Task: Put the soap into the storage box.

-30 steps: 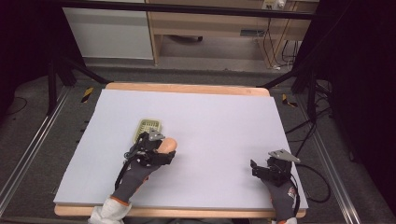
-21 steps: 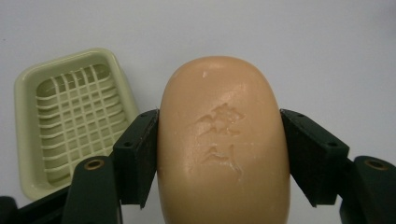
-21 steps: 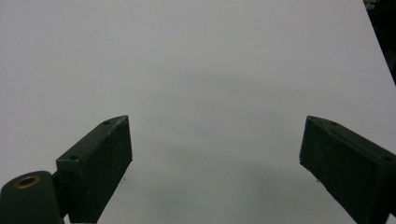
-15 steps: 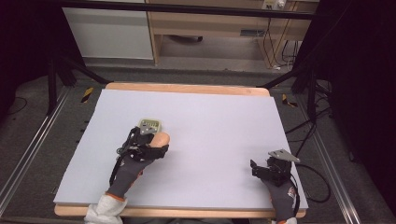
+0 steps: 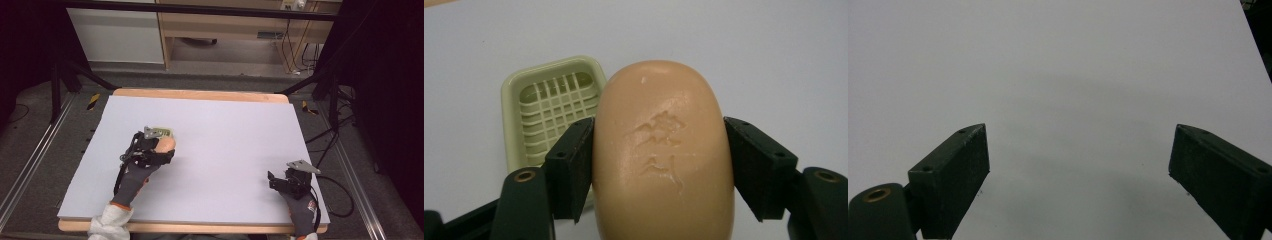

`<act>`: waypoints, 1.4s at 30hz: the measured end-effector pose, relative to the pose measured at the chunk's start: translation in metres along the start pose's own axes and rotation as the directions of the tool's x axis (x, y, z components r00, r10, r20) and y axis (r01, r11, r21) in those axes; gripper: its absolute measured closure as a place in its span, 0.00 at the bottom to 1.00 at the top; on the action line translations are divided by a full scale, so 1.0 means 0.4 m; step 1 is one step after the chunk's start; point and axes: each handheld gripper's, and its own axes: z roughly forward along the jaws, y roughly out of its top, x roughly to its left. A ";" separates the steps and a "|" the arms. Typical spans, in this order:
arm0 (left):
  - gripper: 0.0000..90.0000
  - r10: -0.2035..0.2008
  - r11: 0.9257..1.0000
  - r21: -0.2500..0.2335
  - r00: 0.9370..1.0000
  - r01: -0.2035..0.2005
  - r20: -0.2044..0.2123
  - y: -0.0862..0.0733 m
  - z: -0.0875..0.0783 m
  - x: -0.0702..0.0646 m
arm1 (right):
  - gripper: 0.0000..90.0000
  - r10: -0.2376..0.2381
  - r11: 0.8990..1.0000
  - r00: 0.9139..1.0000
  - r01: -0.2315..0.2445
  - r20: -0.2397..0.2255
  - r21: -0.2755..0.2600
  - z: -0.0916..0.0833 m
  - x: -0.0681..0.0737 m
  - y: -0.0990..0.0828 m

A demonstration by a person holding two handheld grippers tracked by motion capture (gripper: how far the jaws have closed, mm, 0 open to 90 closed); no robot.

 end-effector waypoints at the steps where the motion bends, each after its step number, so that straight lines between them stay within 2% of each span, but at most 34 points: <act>1: 0.35 -0.004 1.000 -0.005 1.000 0.004 -0.002 0.001 0.000 0.002 | 0.11 -0.003 1.000 1.000 0.003 0.002 -0.001 0.001 0.000 0.000; 10: 0.35 -0.017 1.000 -0.018 0.999 0.016 -0.030 0.013 0.005 0.024 | 0.11 -0.003 1.000 1.000 0.003 0.002 -0.001 0.002 0.000 0.001; 17: 0.35 -0.039 0.999 -0.022 0.999 0.038 -0.035 0.025 0.016 0.039 | 0.11 -0.008 1.000 1.000 0.008 0.003 0.005 0.006 0.003 0.002; 22: 0.35 -0.038 0.999 -0.008 0.998 0.038 -0.048 0.027 0.027 0.051 | 0.11 -0.004 1.000 1.000 0.004 0.004 0.004 0.006 0.003 0.001; 32: 0.35 -0.066 0.998 -0.002 0.996 0.066 -0.062 0.023 0.051 0.075 | 0.11 -0.005 1.000 1.000 0.005 0.004 0.003 0.006 0.003 0.002; 42: 0.35 -0.067 0.998 0.008 0.994 0.068 -0.081 0.033 0.078 0.090 | 0.11 -0.003 1.000 1.000 0.003 0.007 0.003 0.006 0.002 0.002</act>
